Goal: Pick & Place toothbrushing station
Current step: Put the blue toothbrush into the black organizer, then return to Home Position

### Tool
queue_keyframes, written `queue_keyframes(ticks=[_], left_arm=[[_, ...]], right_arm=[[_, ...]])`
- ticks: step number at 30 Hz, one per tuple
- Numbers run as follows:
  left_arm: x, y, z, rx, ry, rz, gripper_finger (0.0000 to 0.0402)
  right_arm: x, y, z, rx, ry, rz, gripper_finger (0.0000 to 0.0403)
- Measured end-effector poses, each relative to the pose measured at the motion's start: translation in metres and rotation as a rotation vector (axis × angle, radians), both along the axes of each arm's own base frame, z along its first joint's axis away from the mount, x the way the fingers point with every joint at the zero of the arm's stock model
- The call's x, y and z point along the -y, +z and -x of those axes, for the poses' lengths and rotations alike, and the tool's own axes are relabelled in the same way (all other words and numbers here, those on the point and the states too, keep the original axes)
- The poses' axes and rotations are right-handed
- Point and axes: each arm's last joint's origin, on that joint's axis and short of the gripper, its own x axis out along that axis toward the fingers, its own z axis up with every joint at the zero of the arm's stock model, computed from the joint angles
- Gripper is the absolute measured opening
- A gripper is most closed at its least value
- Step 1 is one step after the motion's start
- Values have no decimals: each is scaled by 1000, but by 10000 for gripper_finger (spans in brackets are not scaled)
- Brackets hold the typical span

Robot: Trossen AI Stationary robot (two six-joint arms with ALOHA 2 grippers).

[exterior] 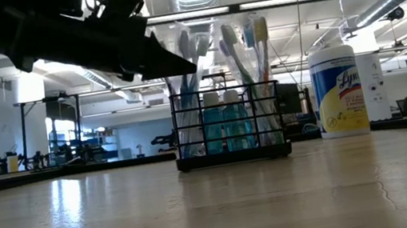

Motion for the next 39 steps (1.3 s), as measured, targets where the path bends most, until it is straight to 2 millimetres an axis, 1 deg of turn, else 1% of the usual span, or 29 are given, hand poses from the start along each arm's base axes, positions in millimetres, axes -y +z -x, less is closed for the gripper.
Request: queue_keyframes(ticks=[5,8,15,17,20,24,27,29,32,34,36,39], left_arm=[[-1,-3,1,-13,-8,-19,23],[-1,-2,1,-12,-7,-18,35],[-1,4,3,0,-50,-2,96],[-1,6,4,-3,-65,-29,116],[1,11,6,-20,-99,-114,149],[1,17,9,-17,-109,-126,188],[1,22,12,-10,-109,-123,210],[2,29,16,8,-112,-120,220],[5,49,26,63,-128,-111,226],[8,64,36,89,-148,-111,226],[11,78,51,92,-177,-113,225],[14,95,81,56,-230,-146,224]], right_arm=[[0,0,0,-1,0,-3,8],[0,0,0,-1,0,-4,8],[0,-1,0,-7,5,-54,8],[0,-1,0,-8,5,-56,8],[0,-1,0,-14,8,-81,8],[0,-2,0,-17,16,-123,8],[0,-2,0,-17,27,-129,8],[0,-2,0,-18,28,-141,8],[0,-1,0,-16,29,-149,8],[1,0,1,-12,23,-149,8],[1,-1,1,-15,9,-156,8],[1,-4,1,-37,8,-175,8]])
